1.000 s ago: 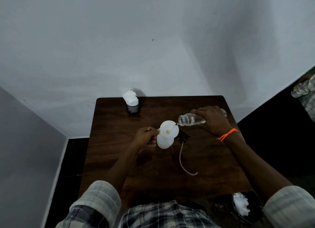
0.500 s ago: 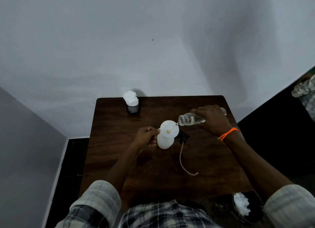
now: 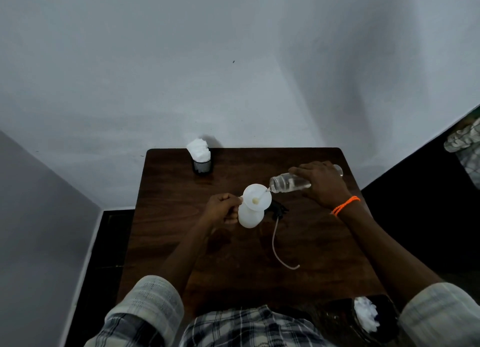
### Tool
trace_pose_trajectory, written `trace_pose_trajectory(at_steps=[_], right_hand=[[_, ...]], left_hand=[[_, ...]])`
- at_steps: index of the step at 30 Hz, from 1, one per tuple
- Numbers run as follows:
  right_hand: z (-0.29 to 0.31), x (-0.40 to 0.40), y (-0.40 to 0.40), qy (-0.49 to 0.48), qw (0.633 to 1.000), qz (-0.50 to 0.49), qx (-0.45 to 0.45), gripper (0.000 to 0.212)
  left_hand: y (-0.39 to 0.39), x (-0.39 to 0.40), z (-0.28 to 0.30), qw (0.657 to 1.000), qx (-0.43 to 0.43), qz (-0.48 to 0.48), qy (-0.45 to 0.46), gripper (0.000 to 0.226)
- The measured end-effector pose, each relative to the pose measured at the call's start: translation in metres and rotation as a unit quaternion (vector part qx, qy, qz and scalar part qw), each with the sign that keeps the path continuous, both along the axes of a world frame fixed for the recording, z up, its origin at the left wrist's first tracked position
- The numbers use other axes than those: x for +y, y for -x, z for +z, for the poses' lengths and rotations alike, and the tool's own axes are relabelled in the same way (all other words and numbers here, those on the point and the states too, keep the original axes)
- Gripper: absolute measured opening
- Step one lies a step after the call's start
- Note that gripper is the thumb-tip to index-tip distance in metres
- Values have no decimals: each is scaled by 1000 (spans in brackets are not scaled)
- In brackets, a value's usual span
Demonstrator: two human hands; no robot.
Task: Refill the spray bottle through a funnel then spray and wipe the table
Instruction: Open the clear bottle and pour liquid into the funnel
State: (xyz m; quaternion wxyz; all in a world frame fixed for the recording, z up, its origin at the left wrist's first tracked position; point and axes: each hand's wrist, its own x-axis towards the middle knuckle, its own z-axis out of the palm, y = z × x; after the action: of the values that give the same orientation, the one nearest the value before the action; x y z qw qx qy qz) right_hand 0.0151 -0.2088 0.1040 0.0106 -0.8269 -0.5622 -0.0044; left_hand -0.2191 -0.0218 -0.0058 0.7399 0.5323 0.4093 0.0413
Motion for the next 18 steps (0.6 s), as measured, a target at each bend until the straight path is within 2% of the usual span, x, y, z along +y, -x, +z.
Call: trace_pose_trajectory(at_steps=[10, 18], right_hand=[[0, 1, 0, -15, 1000, 13, 0, 64], [1, 2, -1, -14, 1000, 21, -8, 60]], left_hand=[[-1, -2, 0, 1000, -10, 13, 3, 18], [-1, -2, -1, 1000, -1, 19, 10, 28]])
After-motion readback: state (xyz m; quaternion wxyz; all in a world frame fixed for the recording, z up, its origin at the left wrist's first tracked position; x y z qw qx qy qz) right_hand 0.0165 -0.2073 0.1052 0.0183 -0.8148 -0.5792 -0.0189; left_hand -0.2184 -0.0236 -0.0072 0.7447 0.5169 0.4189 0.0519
